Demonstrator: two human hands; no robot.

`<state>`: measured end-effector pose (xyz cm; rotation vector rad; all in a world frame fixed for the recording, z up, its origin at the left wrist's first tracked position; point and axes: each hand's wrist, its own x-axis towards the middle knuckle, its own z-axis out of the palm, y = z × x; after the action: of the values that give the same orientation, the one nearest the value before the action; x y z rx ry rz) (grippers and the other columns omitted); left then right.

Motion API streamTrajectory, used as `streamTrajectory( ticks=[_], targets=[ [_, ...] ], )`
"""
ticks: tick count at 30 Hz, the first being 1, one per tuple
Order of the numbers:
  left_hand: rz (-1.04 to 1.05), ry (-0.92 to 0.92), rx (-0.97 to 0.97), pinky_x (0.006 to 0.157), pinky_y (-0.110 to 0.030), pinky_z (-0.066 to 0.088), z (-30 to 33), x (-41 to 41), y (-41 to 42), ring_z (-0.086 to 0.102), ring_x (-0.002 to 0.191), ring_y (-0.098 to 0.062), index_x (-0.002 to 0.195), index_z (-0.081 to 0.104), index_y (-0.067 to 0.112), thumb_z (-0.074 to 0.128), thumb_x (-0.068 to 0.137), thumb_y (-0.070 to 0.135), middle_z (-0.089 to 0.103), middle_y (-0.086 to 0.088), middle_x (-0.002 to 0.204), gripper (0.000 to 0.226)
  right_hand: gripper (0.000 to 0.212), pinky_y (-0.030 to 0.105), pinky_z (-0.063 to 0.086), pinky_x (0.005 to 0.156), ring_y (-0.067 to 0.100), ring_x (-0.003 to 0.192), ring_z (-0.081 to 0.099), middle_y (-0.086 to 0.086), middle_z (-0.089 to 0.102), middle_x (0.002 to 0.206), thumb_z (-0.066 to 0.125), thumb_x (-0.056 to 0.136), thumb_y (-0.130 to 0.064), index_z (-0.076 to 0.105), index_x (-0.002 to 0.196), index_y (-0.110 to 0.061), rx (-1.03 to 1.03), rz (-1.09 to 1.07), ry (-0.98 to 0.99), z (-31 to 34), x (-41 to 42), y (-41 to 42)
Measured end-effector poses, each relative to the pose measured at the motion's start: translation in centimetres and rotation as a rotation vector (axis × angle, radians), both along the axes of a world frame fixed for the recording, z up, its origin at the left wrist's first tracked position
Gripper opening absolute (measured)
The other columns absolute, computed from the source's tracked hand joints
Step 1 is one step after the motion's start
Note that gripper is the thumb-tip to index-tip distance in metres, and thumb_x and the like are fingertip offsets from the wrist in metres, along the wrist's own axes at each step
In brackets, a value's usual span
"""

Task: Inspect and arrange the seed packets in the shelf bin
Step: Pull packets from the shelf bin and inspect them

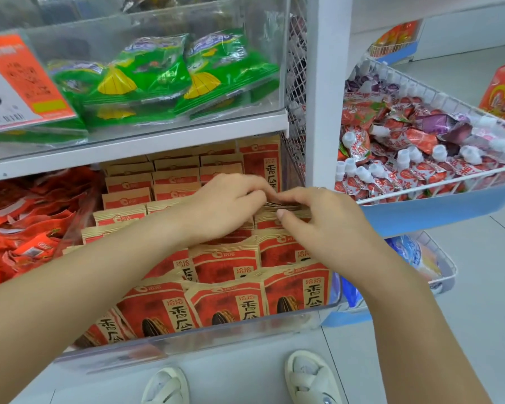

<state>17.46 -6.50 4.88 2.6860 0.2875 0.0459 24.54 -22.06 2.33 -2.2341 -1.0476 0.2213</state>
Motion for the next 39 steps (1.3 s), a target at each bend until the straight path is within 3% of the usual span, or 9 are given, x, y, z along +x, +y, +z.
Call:
streamTrajectory(
  ticks=[3, 5, 10, 15, 18, 21, 28, 33, 39],
  targets=[
    [0.083, -0.077, 0.03, 0.081, -0.014, 0.036, -0.1, 1.5, 1.0, 0.059, 0.107, -0.015, 0.133, 0.056, 0.019, 0.04, 0.101, 0.015, 0.065, 0.005, 0.11, 0.035, 0.028, 0.027, 0.046, 0.088, 0.011, 0.108, 0.059, -0.008, 0.068, 0.117, 0.053, 0.097, -0.036, 0.067, 0.12, -0.031, -0.019, 0.003, 0.007, 0.3, -0.1, -0.1],
    [0.085, -0.01, 0.123, 0.097, -0.02, 0.034, -0.3, 3.3, 1.7, 0.047, 0.132, -0.023, 0.147, 0.04, 0.015, 0.04, 0.103, 0.022, 0.052, -0.006, 0.143, 0.044, 0.025, 0.03, 0.049, 0.087, 0.013, 0.104, 0.06, -0.006, 0.07, 0.111, 0.053, 0.097, -0.038, 0.067, 0.116, -0.031, -0.034, 0.005, -0.002, 0.3, -0.2, 0.1],
    [0.168, 0.1, 0.303, 0.118, -0.037, 0.018, -1.2, 7.3, 3.0, 0.019, 0.148, -0.028, 0.155, 0.015, 0.017, 0.043, 0.101, 0.022, 0.019, -0.008, 0.162, 0.061, 0.024, 0.034, 0.051, 0.087, 0.013, 0.101, 0.06, -0.007, 0.07, 0.107, 0.052, 0.096, -0.04, 0.068, 0.113, -0.032, -0.022, -0.004, 0.006, 0.1, -0.1, 0.4],
    [0.201, -0.055, 0.443, 0.092, -0.041, 0.047, -2.3, 7.8, 4.2, 0.052, 0.118, -0.035, 0.139, 0.042, 0.015, 0.052, 0.096, 0.019, 0.052, -0.014, 0.135, 0.044, 0.024, 0.033, 0.05, 0.087, 0.012, 0.102, 0.06, -0.007, 0.07, 0.107, 0.054, 0.095, -0.042, 0.068, 0.112, -0.032, -0.003, -0.004, 0.04, 0.1, 0.1, 0.2],
    [0.123, 0.043, 0.399, 0.07, -0.03, 0.042, -2.0, 7.3, 4.0, 0.058, 0.087, -0.027, 0.106, 0.063, 0.012, 0.054, 0.098, 0.026, 0.065, -0.012, 0.103, 0.019, 0.025, 0.032, 0.05, 0.087, 0.012, 0.101, 0.06, -0.007, 0.07, 0.108, 0.055, 0.095, -0.043, 0.068, 0.113, -0.033, -0.004, -0.006, 0.031, 0.0, 0.1, 0.0],
    [0.076, 0.092, 0.373, 0.063, -0.029, 0.038, -1.5, 6.2, 3.1, 0.056, 0.073, -0.022, 0.096, 0.071, 0.015, 0.057, 0.097, 0.034, 0.062, -0.002, 0.077, 0.023, 0.031, 0.033, 0.049, 0.088, 0.012, 0.105, 0.059, -0.006, 0.068, 0.114, 0.052, 0.095, -0.047, 0.065, 0.119, -0.032, -0.009, -0.007, -0.008, -0.2, -0.4, -0.2],
    [0.05, 0.021, 0.161, 0.071, -0.03, 0.049, 1.3, 2.8, 1.1, 0.065, 0.075, -0.016, 0.104, 0.077, 0.025, 0.062, 0.094, 0.036, 0.075, -0.004, 0.087, 0.022, 0.029, 0.037, 0.049, 0.081, 0.013, 0.097, 0.061, -0.007, 0.07, 0.102, 0.05, 0.096, -0.045, 0.071, 0.108, -0.029, 0.21, -0.133, -0.028, -0.4, -0.8, -1.0],
    [0.015, -0.004, 0.333, 0.071, -0.029, 0.04, 2.3, -0.5, -2.0, 0.065, 0.1, -0.024, 0.113, 0.071, 0.039, 0.054, 0.097, 0.042, 0.074, 0.003, 0.105, 0.024, 0.019, 0.036, 0.048, 0.081, 0.017, 0.09, 0.064, -0.006, 0.071, 0.091, 0.055, 0.098, -0.03, 0.072, 0.1, -0.023, 0.445, -0.352, -0.027, -0.8, -0.1, -2.1],
    [0.02, -0.163, 0.324, 0.069, -0.031, 0.038, 4.5, -3.6, -3.3, 0.063, 0.094, -0.022, 0.112, 0.07, 0.043, 0.051, 0.097, 0.043, 0.072, 0.008, 0.092, 0.024, 0.016, 0.042, 0.052, 0.088, 0.008, 0.096, 0.063, -0.016, 0.069, 0.102, 0.058, 0.092, -0.032, 0.068, 0.105, -0.034, 0.641, -0.286, 0.157, -0.6, -0.7, -1.8]
  ],
)
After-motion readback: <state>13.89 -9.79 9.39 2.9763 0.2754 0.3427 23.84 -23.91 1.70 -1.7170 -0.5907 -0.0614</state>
